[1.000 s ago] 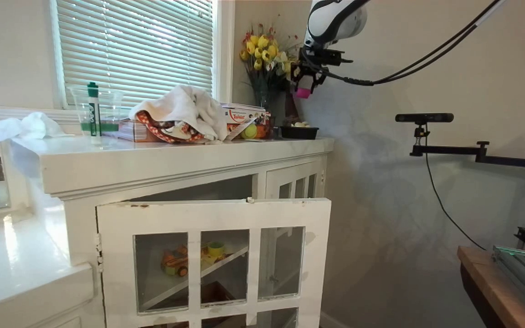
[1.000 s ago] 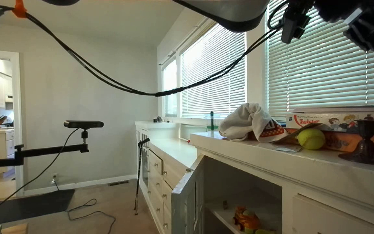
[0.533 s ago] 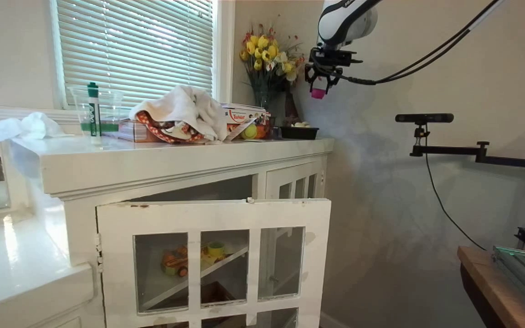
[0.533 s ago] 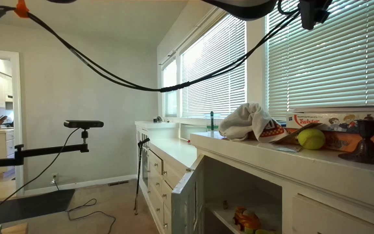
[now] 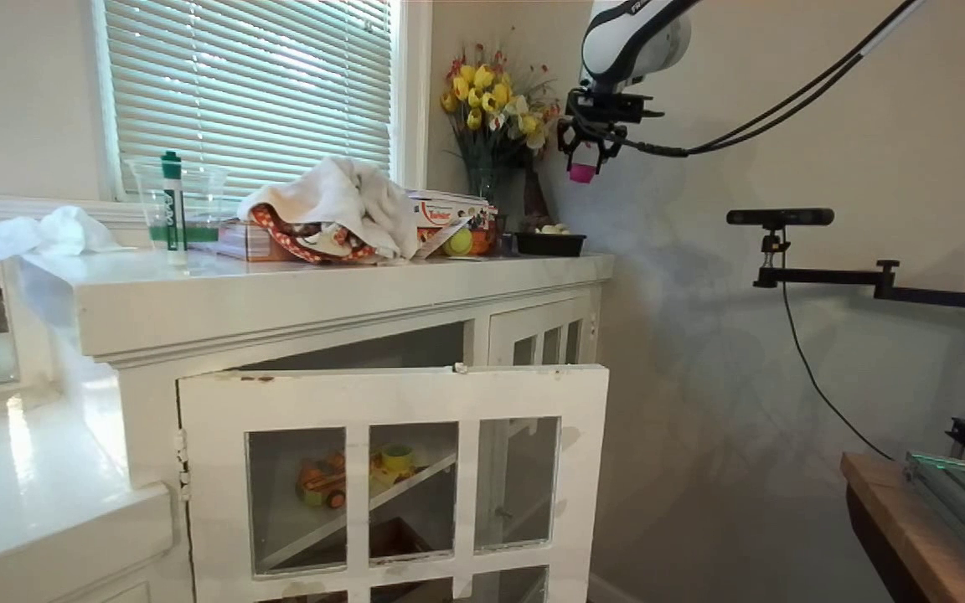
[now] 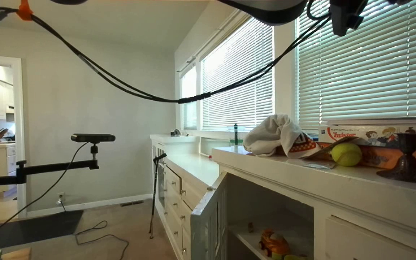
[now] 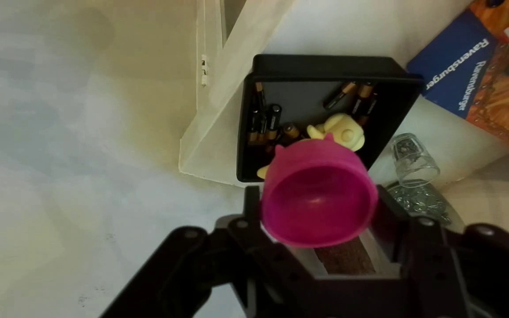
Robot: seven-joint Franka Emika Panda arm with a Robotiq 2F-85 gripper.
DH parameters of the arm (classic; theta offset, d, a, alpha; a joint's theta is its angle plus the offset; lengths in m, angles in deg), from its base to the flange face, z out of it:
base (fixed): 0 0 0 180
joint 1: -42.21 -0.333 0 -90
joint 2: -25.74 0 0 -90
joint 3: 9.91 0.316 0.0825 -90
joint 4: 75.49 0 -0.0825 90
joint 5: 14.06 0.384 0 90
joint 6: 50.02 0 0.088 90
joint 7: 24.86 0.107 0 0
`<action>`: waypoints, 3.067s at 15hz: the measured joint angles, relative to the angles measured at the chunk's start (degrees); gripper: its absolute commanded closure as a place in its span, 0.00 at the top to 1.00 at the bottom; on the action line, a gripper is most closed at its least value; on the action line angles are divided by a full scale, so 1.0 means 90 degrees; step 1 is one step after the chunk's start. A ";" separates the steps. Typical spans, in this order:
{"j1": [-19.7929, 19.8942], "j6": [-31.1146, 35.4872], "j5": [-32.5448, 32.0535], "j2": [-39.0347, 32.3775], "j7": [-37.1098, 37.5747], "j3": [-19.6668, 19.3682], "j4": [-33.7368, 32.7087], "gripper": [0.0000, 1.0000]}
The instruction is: Put the pink bowl in the black box on the right.
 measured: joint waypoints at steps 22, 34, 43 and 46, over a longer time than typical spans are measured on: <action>0.2242 -0.1573 0.0946 -0.2650 -0.0475 0.1744 -0.3758 0.36; 0.2891 -0.2284 0.1346 -0.3768 -0.0523 0.2285 -0.5234 0.36; 0.3033 -0.2550 0.1362 -0.4190 -0.0539 0.2433 -0.5946 0.36; 0.3124 -0.2677 0.1362 -0.4331 -0.0539 0.2433 -0.6161 0.36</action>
